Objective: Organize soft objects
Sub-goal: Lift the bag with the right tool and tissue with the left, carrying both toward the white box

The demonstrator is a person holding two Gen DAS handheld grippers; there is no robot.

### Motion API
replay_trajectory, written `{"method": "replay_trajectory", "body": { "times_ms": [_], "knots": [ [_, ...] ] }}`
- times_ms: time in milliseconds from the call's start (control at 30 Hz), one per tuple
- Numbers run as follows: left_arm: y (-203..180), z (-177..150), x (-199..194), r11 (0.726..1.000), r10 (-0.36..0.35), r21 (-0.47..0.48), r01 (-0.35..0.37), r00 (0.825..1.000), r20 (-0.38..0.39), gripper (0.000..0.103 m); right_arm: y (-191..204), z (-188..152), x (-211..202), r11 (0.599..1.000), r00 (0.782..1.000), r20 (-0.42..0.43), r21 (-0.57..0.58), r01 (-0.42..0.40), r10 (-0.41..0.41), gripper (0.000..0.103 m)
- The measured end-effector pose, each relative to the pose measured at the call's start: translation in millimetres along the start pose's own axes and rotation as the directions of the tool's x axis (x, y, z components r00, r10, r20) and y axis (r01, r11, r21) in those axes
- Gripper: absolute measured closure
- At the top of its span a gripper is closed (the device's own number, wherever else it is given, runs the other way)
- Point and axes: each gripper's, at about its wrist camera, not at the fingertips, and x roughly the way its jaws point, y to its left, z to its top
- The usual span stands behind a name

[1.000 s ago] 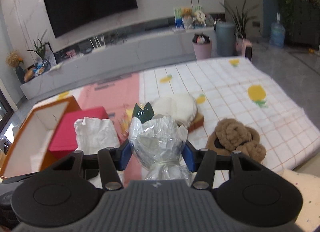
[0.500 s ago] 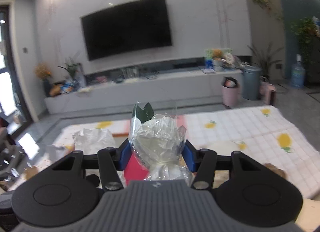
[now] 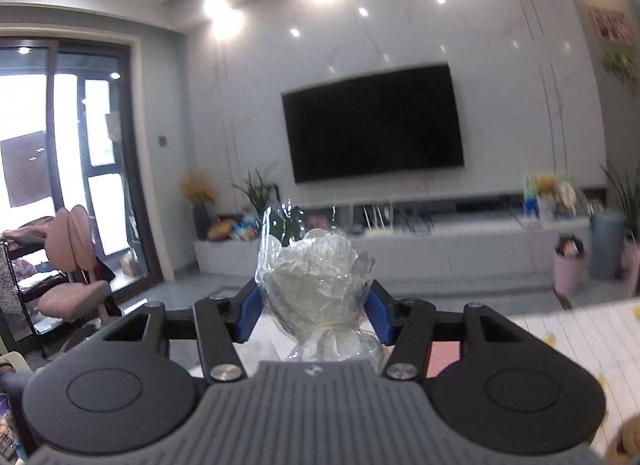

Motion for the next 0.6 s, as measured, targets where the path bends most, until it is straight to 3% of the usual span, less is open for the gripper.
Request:
{"method": "replay_trajectory", "body": {
  "times_ms": [100, 267, 333, 500, 600],
  "knots": [
    [8.4, -6.9, 0.5, 0.998, 0.055, 0.044, -0.055, 0.998, 0.01, 0.085, 2.8, -1.7, 4.4, 0.997, 0.999, 0.017, 0.066, -0.042, 0.041, 0.047],
    [25.5, -12.7, 10.1, 0.996, 0.09, 0.004, -0.09, 0.996, -0.021, 0.085, 4.5, -29.9, 44.5, 0.995, 0.991, -0.108, 0.068, -0.067, 0.074, 0.047],
    [32.8, -14.8, 8.3, 0.994, 0.106, -0.004, -0.106, 0.994, -0.026, 0.085, -2.7, -49.4, 69.3, 0.996, 0.979, -0.196, 0.071, -0.049, 0.062, 0.047],
    [36.8, -17.6, 9.4, 0.992, 0.127, 0.011, -0.127, 0.992, -0.021, 0.085, -27.7, -97.6, 125.1, 0.996, 0.919, -0.393, 0.091, -0.003, 0.039, 0.049],
    [39.0, -18.7, 11.7, 0.992, 0.128, -0.011, -0.129, 0.991, -0.033, 0.085, -36.3, -88.7, 131.3, 0.994, 0.923, -0.384, 0.112, 0.013, 0.031, 0.049]
  ]
}}
